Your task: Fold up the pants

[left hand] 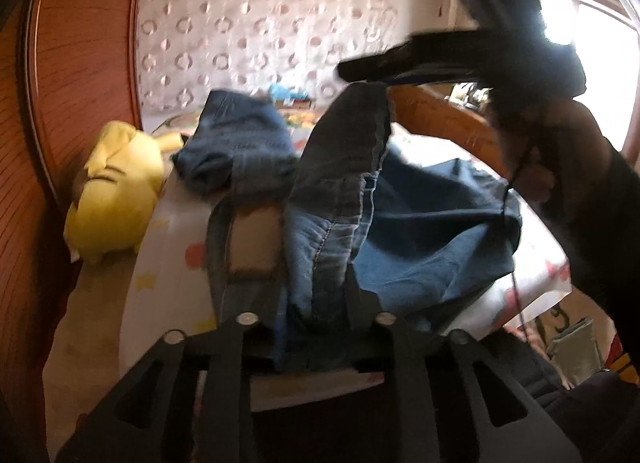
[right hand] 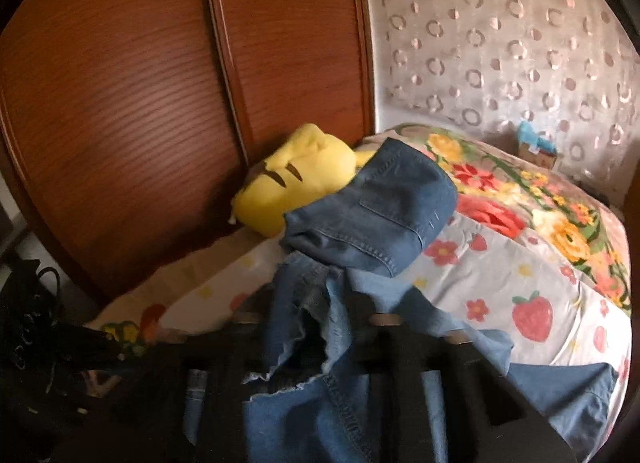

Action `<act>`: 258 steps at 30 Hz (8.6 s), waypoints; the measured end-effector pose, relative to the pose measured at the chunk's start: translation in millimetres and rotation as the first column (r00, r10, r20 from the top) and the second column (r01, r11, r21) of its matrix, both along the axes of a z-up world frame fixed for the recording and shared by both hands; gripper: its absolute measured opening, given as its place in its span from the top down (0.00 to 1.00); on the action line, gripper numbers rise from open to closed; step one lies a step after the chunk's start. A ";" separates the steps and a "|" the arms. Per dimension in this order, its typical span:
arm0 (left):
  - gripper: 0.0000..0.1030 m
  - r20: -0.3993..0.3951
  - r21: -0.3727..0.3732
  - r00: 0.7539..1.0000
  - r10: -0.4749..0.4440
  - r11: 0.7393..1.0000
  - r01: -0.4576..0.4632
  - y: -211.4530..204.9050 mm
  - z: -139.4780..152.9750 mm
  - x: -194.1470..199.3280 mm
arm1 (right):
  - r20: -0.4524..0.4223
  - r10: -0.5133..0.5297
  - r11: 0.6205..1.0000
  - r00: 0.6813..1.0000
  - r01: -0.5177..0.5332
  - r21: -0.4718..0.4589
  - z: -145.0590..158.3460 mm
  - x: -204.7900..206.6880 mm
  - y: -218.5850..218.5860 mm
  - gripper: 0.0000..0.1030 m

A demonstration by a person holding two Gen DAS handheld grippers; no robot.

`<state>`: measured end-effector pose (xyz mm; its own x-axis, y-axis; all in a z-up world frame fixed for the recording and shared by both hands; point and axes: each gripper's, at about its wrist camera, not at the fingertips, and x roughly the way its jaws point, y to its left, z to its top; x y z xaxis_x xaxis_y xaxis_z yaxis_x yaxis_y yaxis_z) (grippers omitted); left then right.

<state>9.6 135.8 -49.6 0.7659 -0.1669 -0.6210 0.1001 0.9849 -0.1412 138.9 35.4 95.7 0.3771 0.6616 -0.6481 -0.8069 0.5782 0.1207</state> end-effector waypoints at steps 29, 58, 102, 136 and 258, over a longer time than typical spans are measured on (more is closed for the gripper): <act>0.64 0.059 -0.030 0.994 -0.092 0.995 0.094 -36.0 9.2 15.9 | 0.209 -0.347 0.935 0.914 0.354 0.007 61.9 -30.1 -237.3 0.44; 0.71 -0.037 0.177 0.997 0.061 0.983 -0.054 -24.2 -24.9 64.7 | 0.045 -0.330 0.937 0.943 0.333 -0.105 -124.4 19.9 -196.1 0.44; 0.70 -0.055 0.064 0.994 0.095 0.994 -0.092 13.6 -36.0 17.5 | -0.159 -0.038 0.998 0.987 0.030 -0.048 -80.0 -22.1 -32.3 0.56; 0.68 -0.034 0.023 0.999 0.026 0.999 -0.025 7.9 -21.8 46.1 | 0.031 -0.192 0.981 0.981 0.192 0.002 13.5 -4.0 -99.3 0.48; 0.59 0.064 0.039 0.998 0.021 0.999 -0.023 -41.2 21.0 14.4 | 0.131 -0.122 0.981 0.984 0.100 0.165 62.8 -55.3 -124.8 0.99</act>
<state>23.9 94.6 -28.6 0.8070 -0.1258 -0.5770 0.0858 0.9917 -0.0963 83.6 -89.4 158.5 0.5336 0.6997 -0.4751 -0.7542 0.6478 0.1071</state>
